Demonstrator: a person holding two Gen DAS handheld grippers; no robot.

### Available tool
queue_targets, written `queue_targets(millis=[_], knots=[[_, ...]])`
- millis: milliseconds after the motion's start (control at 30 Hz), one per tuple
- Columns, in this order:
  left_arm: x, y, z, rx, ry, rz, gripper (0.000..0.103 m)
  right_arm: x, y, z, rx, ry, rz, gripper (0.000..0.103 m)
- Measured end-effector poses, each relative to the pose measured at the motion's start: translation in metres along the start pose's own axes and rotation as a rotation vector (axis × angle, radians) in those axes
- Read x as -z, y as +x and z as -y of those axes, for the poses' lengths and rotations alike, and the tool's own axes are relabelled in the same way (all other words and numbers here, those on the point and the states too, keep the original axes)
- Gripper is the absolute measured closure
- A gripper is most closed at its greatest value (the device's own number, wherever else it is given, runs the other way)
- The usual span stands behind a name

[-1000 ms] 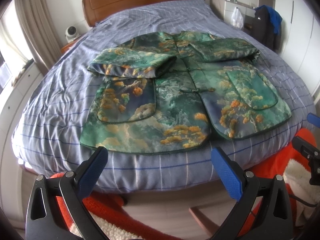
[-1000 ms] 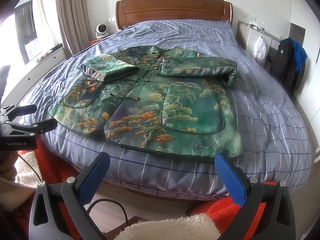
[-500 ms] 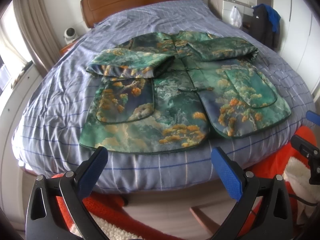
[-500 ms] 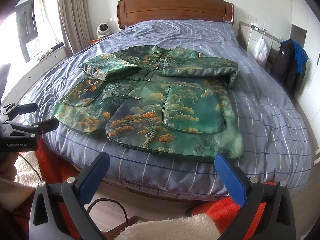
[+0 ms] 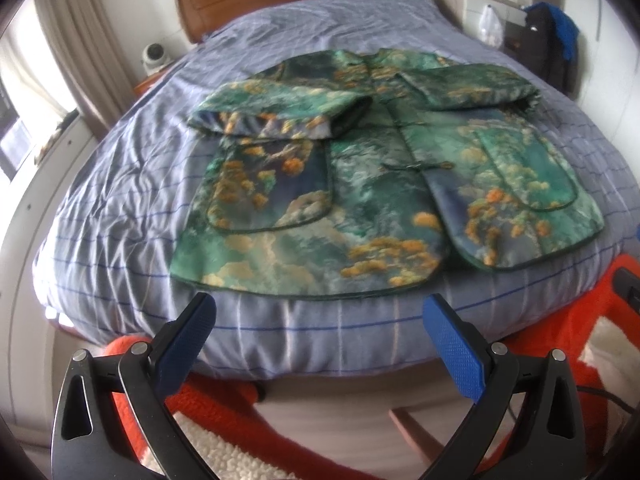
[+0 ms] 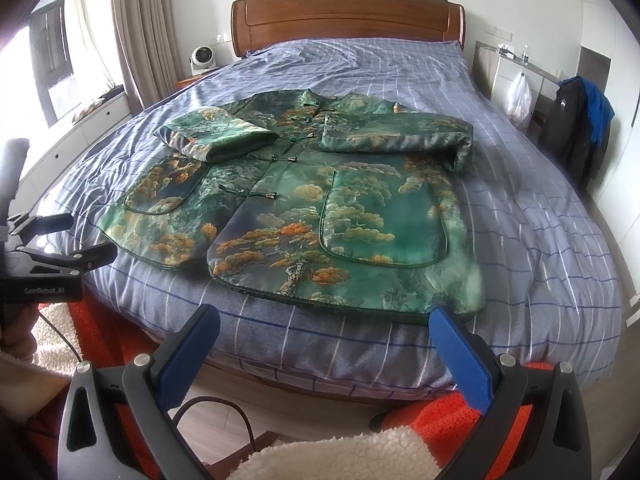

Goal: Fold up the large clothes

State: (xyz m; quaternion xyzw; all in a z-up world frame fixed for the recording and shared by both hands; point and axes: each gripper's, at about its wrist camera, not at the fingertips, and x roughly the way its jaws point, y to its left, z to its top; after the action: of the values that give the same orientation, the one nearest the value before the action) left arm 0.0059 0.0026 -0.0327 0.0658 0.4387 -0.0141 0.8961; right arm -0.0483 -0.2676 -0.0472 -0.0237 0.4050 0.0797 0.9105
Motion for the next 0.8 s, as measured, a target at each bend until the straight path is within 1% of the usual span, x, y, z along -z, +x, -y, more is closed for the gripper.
queue_targets(millis=[67, 100, 267, 333, 433, 533, 633, 733, 800], knots=[[0.001, 0.003, -0.004, -0.013, -0.012, -0.014, 0.000, 0.000, 0.000, 0.001, 0.002, 0.006, -0.003, 0.000], [0.001, 0.003, -0.004, -0.019, -0.011, -0.031, 0.000, 0.001, 0.001, 0.002, 0.003, 0.009, -0.006, 0.000], [0.003, 0.008, -0.005, -0.054, -0.004, -0.063, 0.000, 0.001, 0.002, 0.003, 0.002, 0.018, -0.013, 0.000], [0.004, 0.011, -0.008, -0.028, -0.025, -0.080, 0.000, 0.001, 0.002, 0.003, 0.001, 0.018, -0.013, 0.000], [0.006, 0.016, -0.015, 0.041, -0.075, -0.115, 0.000, 0.001, 0.002, 0.003, -0.001, 0.022, -0.014, 0.000], [0.007, 0.022, -0.014, 0.058, -0.071, -0.137, 0.000, 0.002, 0.005, 0.004, -0.013, 0.030, -0.024, 0.000], [0.006, 0.023, -0.012, 0.048, -0.059, -0.135, 0.000, 0.002, 0.007, 0.006, -0.020, 0.040, -0.029, 0.000], [0.005, 0.016, -0.009, 0.046, -0.047, -0.103, 0.000, 0.001, 0.010, 0.007, -0.022, 0.048, -0.037, 0.000], [0.005, 0.013, -0.009, 0.062, -0.043, -0.086, 0.000, -0.001, 0.011, 0.006, -0.018, 0.046, -0.036, 0.000]])
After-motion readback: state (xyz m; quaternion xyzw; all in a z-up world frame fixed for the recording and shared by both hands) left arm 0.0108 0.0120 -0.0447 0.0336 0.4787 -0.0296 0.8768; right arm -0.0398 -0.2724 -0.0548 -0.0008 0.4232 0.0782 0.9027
